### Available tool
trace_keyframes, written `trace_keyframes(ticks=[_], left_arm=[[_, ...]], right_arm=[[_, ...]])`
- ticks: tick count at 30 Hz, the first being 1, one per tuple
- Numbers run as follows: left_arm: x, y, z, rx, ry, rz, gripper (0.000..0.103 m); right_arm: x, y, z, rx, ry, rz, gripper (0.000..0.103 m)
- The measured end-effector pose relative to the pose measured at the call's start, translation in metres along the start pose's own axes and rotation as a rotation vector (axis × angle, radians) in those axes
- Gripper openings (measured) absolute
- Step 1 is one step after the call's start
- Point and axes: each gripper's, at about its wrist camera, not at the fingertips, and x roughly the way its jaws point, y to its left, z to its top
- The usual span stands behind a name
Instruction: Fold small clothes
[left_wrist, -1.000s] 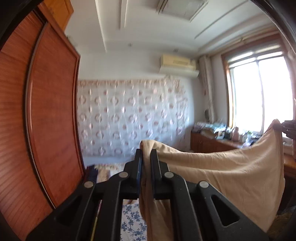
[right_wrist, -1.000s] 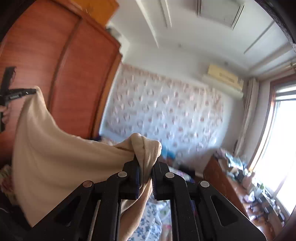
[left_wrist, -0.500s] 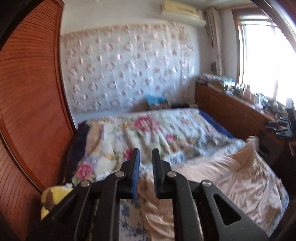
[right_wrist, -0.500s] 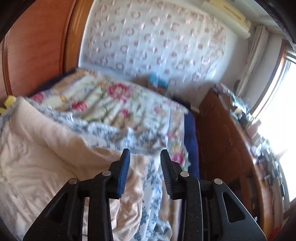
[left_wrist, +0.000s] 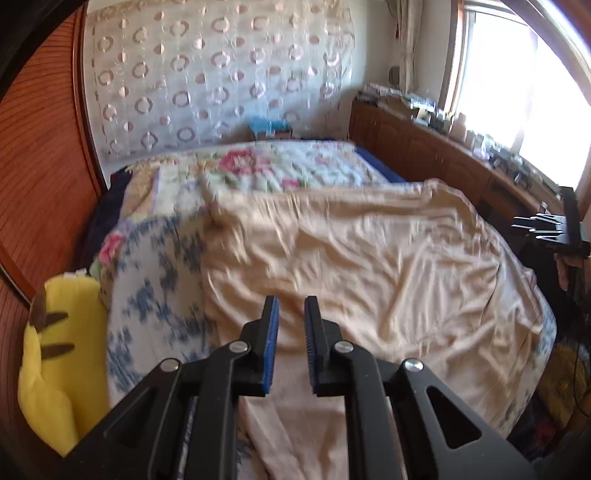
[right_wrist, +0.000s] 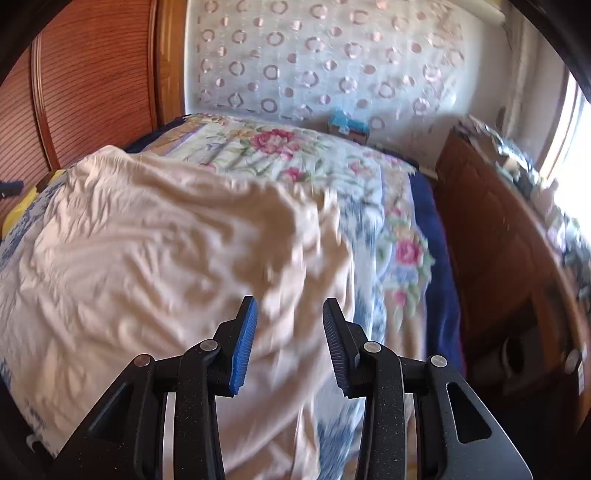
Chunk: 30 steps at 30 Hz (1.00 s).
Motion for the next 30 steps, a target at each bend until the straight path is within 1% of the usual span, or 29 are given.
trace_keyframes(ticks=[3, 6, 9, 14, 16, 17, 18, 19, 20, 23, 25, 30], left_arm=[[0.016, -0.007, -0.014, 0.004, 0.051, -0.002, 0.011], [0.031, -0.014, -0.027, 0.008, 0.089, -0.01, 0.011], [0.038, -0.019, -0.035, 0.019, 0.122, -0.025, 0.011], [0.05, -0.028, -0.038, 0.036, 0.151, -0.024, 0.011], [0.05, -0.031, -0.038, 0.046, 0.143, -0.011, 0.011], [0.051, -0.033, -0.038, 0.05, 0.142, -0.009, 0.011], [0.052, -0.034, -0.037, 0.053, 0.141, -0.006, 0.011], [0.052, -0.036, -0.037, 0.059, 0.137, -0.001, 0.011], [0.053, -0.036, -0.037, 0.063, 0.133, 0.003, 0.011], [0.054, -0.04, -0.039, 0.079, 0.108, 0.021, 0.014], [0.053, -0.041, -0.041, 0.084, 0.092, 0.028, 0.015], [0.053, -0.039, -0.04, 0.073, 0.089, 0.02, 0.015]], right_arm=[[-0.008, -0.004, -0.035, 0.053, 0.006, 0.016, 0.037], [-0.014, -0.01, -0.059, 0.081, 0.009, 0.008, 0.037], [-0.021, -0.015, -0.079, 0.114, 0.024, 0.029, 0.036], [-0.022, -0.02, -0.095, 0.145, 0.052, 0.045, 0.036], [-0.021, -0.02, -0.097, 0.146, 0.062, 0.053, 0.027], [-0.02, -0.019, -0.097, 0.137, 0.069, 0.055, 0.016], [-0.02, -0.016, -0.099, 0.121, 0.074, 0.049, 0.011], [-0.022, -0.013, -0.1, 0.105, 0.073, 0.051, 0.01], [-0.023, -0.012, -0.102, 0.099, 0.073, 0.055, 0.006], [-0.033, -0.013, -0.107, 0.102, 0.069, 0.055, 0.005], [-0.048, -0.015, -0.11, 0.103, 0.053, 0.04, 0.004], [-0.081, -0.025, -0.117, 0.116, 0.045, -0.006, 0.004]])
